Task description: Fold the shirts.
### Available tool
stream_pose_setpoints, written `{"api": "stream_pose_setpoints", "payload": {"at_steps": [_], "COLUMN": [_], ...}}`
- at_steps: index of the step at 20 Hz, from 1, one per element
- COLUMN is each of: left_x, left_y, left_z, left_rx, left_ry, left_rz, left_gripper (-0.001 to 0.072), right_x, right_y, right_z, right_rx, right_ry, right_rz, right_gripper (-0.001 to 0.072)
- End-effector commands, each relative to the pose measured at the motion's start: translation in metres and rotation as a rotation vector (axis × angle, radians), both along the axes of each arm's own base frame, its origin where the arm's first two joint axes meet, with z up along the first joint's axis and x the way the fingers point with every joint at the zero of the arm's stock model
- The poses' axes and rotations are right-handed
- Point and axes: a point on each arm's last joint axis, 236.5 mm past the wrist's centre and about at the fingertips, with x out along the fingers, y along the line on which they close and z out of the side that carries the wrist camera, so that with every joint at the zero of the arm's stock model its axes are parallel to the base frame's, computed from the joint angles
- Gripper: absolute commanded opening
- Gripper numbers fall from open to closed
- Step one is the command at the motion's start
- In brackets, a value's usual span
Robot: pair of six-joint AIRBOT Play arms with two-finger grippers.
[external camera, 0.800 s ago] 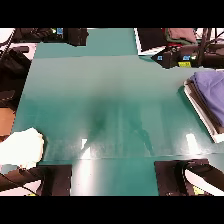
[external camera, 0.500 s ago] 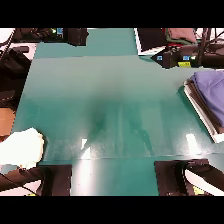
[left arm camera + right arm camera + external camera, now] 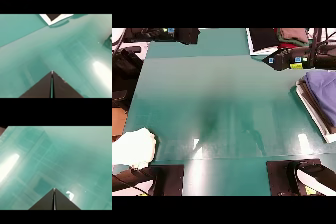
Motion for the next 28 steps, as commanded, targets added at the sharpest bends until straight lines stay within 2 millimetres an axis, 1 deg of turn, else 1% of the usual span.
{"api": "stream_pose_setpoints", "payload": {"at_steps": [1, 2, 4, 5, 6, 7, 8, 9, 10, 11, 12, 14, 16, 17, 19, 22, 23, 24, 25, 26, 27, 28], "left_x": [-0.012, -0.021, -0.049, -0.064, -0.082, -0.105, -0.13, -0.152, -0.172, -0.188, -0.204, -0.227, -0.233, -0.234, -0.236, -0.233, -0.234, -0.235, -0.231, -0.222, -0.207, -0.189], "left_y": [0.064, 0.099, 0.174, 0.206, 0.236, 0.265, 0.289, 0.306, 0.32, 0.328, 0.334, 0.34, 0.34, 0.34, 0.339, 0.34, 0.34, 0.34, 0.341, 0.342, 0.344, 0.344], "left_z": [-0.02, -0.029, -0.048, -0.06, -0.078, -0.101, -0.129, -0.157, -0.19, -0.219, -0.251, -0.301, -0.335, -0.348, -0.361, -0.363, -0.362, -0.358, -0.35, -0.334, -0.308, -0.276], "left_rx": [0.148, 0.207, 0.297, 0.329, 0.368, 0.413, 0.454, 0.487, 0.509, 0.517, 0.53, 0.552, 0.573, 0.575, 0.576, 0.567, 0.56, 0.559, 0.555, 0.546, 0.526, 0.508], "left_ry": [0.102, 0.157, 0.244, 0.279, 0.325, 0.388, 0.471, 0.555, 0.648, 0.732, 0.82, 0.926, 0.937, 0.936, 0.932, 0.916, 0.924, 0.931, 0.922, 0.893, 0.836, 0.756], "left_rz": [0.109, 0.178, 0.334, 0.407, 0.479, 0.553, 0.611, 0.652, 0.684, 0.707, 0.718, 0.711, 0.691, 0.69, 0.688, 0.697, 0.709, 0.712, 0.72, 0.733, 0.753, 0.765], "left_gripper": [0.0025, 0.0024, 0.0025, 0.0025, 0.0025, 0.0026, 0.0027, 0.0111, 0.047, 0.0652, 0.065, 0.065, 0.065, 0.065, 0.065, 0.0643, 0.0443, 0.0095, 0.0023, 0.0024, 0.0022, 0.0022], "right_x": [-0.003, -0.003, -0.003, -0.003, -0.003, -0.003, -0.003, -0.002, -0.002, -0.001, -0.001, -0.001, -0.001, -0.001, -0.001, -0.001, -0.001, -0.001, 0.0, 0.002, 0.002, 0.002], "right_y": [0.001, 0.001, 0.001, 0.001, 0.001, 0.001, 0.001, 0.001, 0.0, 0.0, 0.0, 0.0, 0.0, 0.0, 0.0, 0.0, 0.0, 0.0, 0.0, 0.0, 0.0, 0.0], "right_z": [-0.001, -0.002, -0.002, -0.001, -0.001, -0.001, -0.001, -0.001, 0.0, 0.0, 0.0, 0.0, 0.0, 0.0, 0.0, 0.0, 0.0, 0.0, 0.001, 0.003, 0.008, 0.019], "right_rx": [-0.004, -0.004, -0.004, -0.004, -0.004, -0.004, -0.004, -0.003, -0.002, -0.001, -0.001, -0.001, -0.001, -0.001, -0.001, -0.001, -0.001, -0.001, 0.001, 0.005, 0.007, 0.013], "right_ry": [0.01, 0.01, 0.01, 0.01, 0.009, 0.009, 0.009, 0.008, 0.004, 0.002, 0.003, 0.003, 0.002, 0.003, 0.003, 0.003, 0.003, 0.002, -0.003, -0.012, -0.024, -0.042], "right_rz": [0.009, 0.01, 0.009, 0.009, 0.008, 0.009, 0.009, 0.008, 0.005, 0.003, 0.003, 0.004, 0.003, 0.003, 0.004, 0.004, 0.004, 0.003, -0.001, -0.006, -0.008, -0.008], "right_gripper": [0.0018, 0.0018, 0.0018, 0.0018, 0.0018, 0.0018, 0.0018, 0.0018, 0.0018, 0.0018, 0.0018, 0.0018, 0.0018, 0.0018, 0.0018, 0.0018, 0.0018, 0.0018, 0.0018, 0.0018, 0.0018, 0.0017]}}
